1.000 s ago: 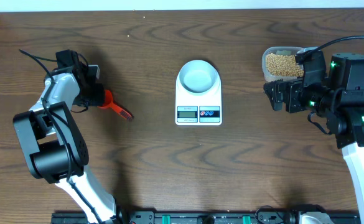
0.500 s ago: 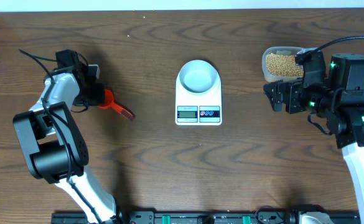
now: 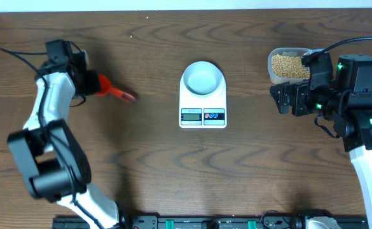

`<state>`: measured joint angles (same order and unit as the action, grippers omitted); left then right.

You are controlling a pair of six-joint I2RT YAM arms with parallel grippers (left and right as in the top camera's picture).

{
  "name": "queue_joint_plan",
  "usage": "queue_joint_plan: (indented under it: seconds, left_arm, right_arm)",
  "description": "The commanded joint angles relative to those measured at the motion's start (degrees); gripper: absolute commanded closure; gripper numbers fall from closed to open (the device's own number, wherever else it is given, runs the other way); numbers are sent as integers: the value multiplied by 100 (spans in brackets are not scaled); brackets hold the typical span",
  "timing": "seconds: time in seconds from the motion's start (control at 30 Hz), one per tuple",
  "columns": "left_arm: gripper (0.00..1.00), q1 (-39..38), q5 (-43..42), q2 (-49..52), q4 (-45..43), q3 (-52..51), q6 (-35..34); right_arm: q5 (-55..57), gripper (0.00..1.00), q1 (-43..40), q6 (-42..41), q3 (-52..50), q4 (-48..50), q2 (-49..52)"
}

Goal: Scoop item into bowl and weigh 50g on scale
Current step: 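Lift red scoop with left gripper and bring it over the scale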

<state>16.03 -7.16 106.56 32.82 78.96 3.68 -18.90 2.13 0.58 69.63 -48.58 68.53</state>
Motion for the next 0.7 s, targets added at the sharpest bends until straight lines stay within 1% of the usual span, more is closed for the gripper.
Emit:
queue_joint_plan:
  seconds: [0.0,0.07,0.2,0.33,0.4,0.53,0.67]
  left_arm:
    - [93,28,9,-433,103,160,-929]
    - [93,24,-173,-608,225,160,-1276]
    - [93,22,-951,-896,422,160,-1794]
    - [93,7,-1648,-1106,555,160,-2621]
    - [93,-52,-1963,-1154,595,160,-2986]
    - [93,-289,-2573,-1158,590,160,-3331]
    - [93,-616,-2594,-1158,592,160,-3639]
  right_arm:
    - [-81,10,55,-157,87,39,17]
    - [-83,11,55,-358,87,101,17]
    - [-208,12,55,-625,87,260,17]
    - [-800,13,57,-651,87,610,81]
    - [-1141,14,59,-828,87,879,164]
    - [-1700,15,101,-1266,87,1469,431]
    - [-2079,16,295,-1506,87,1976,721]
